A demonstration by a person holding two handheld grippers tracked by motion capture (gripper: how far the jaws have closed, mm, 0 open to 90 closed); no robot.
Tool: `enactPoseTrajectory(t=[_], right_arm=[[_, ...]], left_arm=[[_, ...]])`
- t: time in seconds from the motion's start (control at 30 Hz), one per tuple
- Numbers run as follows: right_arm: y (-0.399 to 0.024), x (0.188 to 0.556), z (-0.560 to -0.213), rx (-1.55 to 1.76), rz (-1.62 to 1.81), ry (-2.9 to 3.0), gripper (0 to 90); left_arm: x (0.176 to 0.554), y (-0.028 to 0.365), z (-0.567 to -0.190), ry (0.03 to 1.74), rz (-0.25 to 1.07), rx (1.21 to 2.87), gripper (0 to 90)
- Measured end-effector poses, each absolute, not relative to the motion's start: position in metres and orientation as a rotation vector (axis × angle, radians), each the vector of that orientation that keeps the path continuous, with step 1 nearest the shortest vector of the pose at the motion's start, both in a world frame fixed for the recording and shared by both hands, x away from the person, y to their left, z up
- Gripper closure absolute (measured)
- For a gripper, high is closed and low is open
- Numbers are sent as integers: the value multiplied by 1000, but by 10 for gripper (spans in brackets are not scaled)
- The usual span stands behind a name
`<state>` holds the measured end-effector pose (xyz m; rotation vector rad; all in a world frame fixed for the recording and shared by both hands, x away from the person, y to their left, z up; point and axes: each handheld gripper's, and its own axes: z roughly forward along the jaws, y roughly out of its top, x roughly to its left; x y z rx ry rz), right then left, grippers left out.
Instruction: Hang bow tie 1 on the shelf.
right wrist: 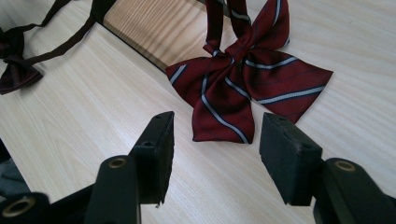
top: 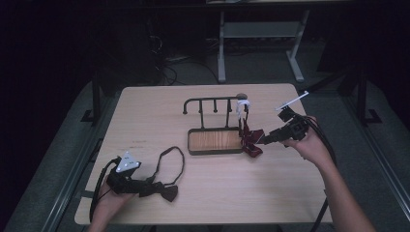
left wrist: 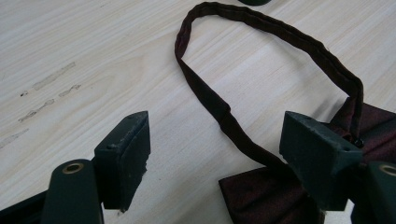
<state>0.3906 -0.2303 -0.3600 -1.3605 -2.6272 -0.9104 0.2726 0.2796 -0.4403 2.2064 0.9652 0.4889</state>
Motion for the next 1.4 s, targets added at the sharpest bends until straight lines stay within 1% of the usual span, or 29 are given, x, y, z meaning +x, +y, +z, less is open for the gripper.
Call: enactPoseTrajectory(t=[0.63,1.03,1.4], right_arm=[[-240,371,-384,-1359,-928,-2608,424],[-238,361,-394,-1338,-919,-2618,424],[-244,347,-405,-1348,-941,-2614,425]], left_arm=[[271,276,-439,970,482,2199,251],[272,276,-439,979,478,2189,245],[272,275,-439,986,469,2185,245]])
